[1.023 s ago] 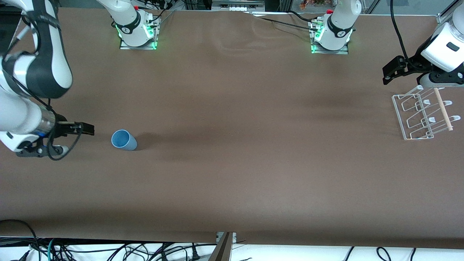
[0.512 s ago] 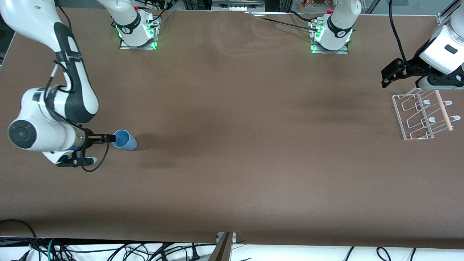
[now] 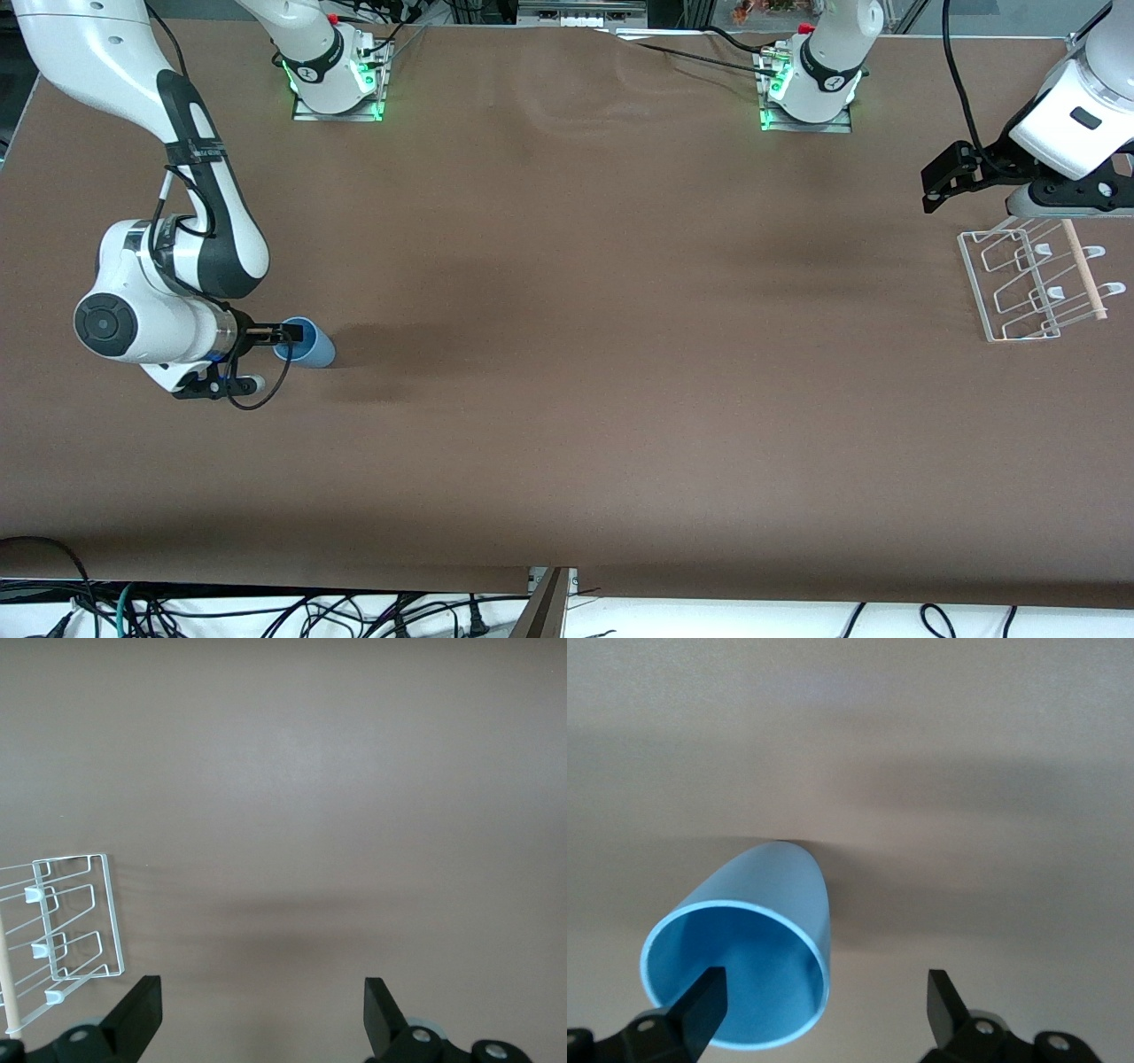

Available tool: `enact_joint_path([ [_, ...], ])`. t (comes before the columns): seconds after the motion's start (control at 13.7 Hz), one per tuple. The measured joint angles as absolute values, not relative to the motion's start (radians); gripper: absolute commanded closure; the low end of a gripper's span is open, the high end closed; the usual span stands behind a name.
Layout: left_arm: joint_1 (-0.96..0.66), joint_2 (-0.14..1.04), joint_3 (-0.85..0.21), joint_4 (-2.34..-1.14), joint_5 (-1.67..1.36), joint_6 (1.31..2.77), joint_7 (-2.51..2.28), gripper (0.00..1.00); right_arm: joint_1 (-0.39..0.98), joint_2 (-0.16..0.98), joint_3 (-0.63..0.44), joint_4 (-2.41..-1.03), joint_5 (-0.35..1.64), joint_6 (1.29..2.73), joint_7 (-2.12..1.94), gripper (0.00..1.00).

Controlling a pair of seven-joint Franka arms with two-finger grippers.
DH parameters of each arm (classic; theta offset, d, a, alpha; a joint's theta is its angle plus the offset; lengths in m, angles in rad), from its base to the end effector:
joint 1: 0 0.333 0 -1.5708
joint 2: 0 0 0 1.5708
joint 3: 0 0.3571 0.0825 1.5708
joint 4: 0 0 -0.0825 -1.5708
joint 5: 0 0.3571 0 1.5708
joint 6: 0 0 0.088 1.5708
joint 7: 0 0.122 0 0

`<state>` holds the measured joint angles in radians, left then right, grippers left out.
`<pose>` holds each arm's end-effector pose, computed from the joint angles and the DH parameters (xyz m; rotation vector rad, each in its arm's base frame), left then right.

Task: Transfer cup to left arm and place on rack
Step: 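Close the right gripper on the blue cup's rim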

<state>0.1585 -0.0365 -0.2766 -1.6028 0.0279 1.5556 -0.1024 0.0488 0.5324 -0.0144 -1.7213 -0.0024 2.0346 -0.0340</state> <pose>0.5097 -0.0601 0.6534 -3.1025 0.0236 0.0122 0.6404 0.0229 0.2993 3.1113 0.1103 -0.3424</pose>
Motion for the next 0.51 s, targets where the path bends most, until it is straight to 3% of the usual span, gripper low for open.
enact_joint_path([
  [0.07,0.159,-0.037,-0.277,-1.603,0.028,1.556,-0.102,0.0,0.049,0.532,-0.014,-1.733,-0.002,2.053,-0.034,0.45],
  [0.15,0.158,-0.036,-0.277,-1.603,0.028,1.556,-0.102,0.0,0.049,0.533,-0.014,-1.742,-0.002,2.067,-0.033,0.68],
  [0.22,0.158,-0.036,-0.277,-1.603,0.028,1.556,-0.102,0.0,0.049,0.533,-0.014,-1.748,-0.002,2.074,-0.031,0.84],
  [0.37,0.158,-0.036,-0.28,-1.603,0.028,1.556,-0.102,0.0,0.049,0.533,-0.014,-1.753,-0.002,2.075,-0.027,1.0],
  [0.51,0.158,-0.036,-0.281,-1.603,0.028,1.556,-0.102,0.0,0.049,0.54,-0.014,-1.754,0.016,2.075,-0.024,1.0],
])
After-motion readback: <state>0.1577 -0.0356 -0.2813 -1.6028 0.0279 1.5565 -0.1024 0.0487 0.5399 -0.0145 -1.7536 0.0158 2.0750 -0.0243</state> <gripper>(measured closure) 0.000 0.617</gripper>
